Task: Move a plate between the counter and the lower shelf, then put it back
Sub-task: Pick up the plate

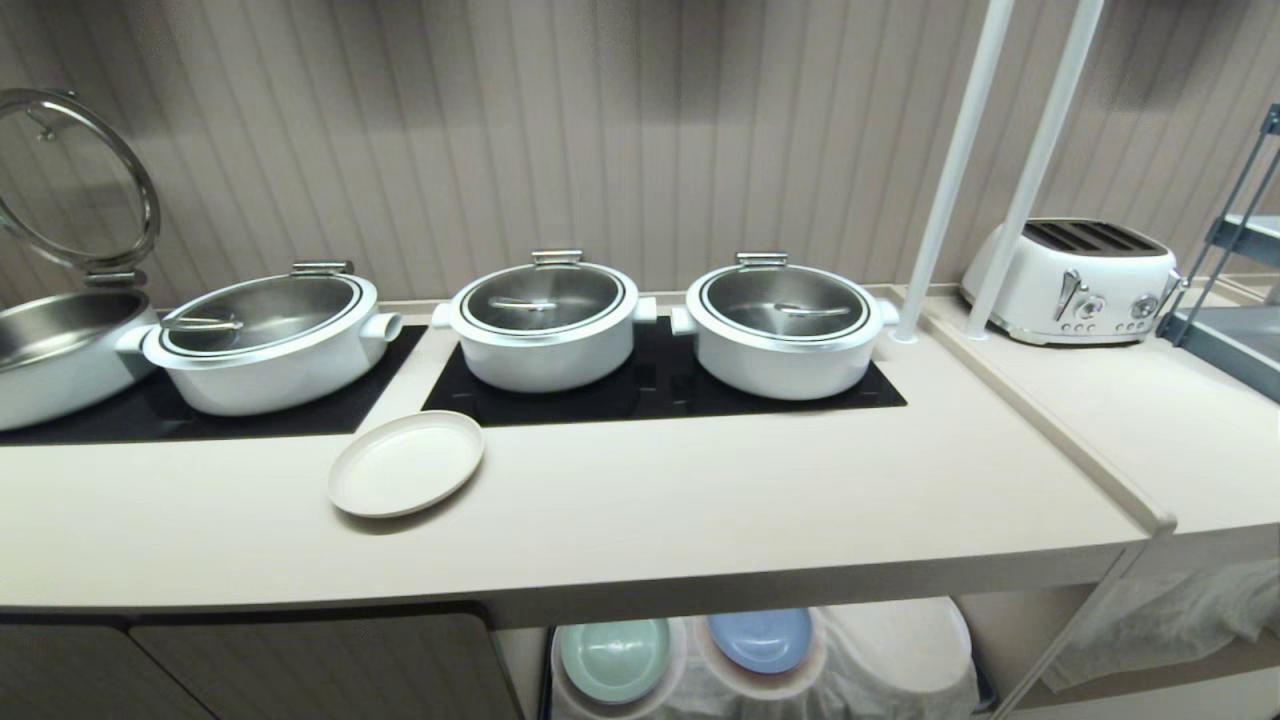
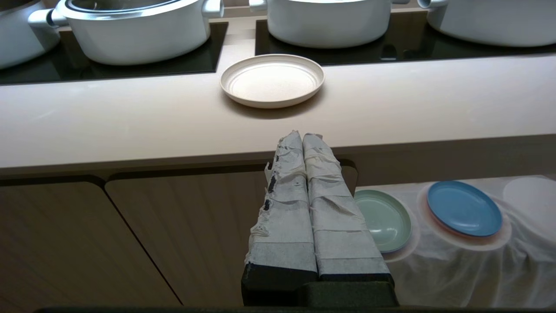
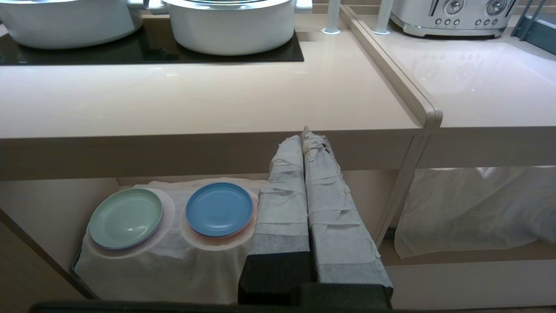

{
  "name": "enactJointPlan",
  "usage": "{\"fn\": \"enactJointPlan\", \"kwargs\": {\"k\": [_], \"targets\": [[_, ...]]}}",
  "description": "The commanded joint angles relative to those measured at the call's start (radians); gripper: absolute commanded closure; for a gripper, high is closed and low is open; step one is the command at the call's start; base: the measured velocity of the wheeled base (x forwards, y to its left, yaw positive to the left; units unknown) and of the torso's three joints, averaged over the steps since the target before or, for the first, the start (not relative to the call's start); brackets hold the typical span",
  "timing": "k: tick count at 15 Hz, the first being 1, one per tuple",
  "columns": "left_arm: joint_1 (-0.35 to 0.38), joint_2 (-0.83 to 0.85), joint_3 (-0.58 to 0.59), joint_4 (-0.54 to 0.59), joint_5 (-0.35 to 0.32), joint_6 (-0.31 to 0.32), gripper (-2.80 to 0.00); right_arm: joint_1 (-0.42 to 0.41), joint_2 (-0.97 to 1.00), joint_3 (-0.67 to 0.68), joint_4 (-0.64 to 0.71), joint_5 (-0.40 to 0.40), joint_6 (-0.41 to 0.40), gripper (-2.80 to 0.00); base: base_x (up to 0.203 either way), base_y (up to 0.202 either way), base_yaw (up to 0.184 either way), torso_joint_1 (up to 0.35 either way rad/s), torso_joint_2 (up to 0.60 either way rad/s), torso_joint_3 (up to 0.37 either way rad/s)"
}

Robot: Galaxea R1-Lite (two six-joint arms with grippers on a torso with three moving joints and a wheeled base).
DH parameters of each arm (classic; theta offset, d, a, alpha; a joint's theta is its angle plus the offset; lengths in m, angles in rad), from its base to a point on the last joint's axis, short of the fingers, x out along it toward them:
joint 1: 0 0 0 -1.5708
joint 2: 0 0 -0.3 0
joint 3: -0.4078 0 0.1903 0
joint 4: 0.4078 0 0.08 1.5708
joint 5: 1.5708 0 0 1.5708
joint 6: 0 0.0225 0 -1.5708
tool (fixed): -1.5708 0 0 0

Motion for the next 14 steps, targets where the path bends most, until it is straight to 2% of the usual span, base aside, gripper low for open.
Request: {"fn": "enactJointPlan", "kwargs": {"k": [1, 14], "targets": [[0.000, 0.002, 0.000, 0.000, 0.000, 0.000, 0.00, 0.000, 0.000, 0.000, 0.000, -0.001, 0.000, 0.00, 0.000, 0.000, 0.000, 0.000, 0.00, 0.000], [0.000, 0.002, 0.000, 0.000, 0.000, 0.002, 0.00, 0.000, 0.000, 0.000, 0.000, -0.001, 0.006, 0.00, 0.000, 0.000, 0.000, 0.000, 0.00, 0.000]]}}
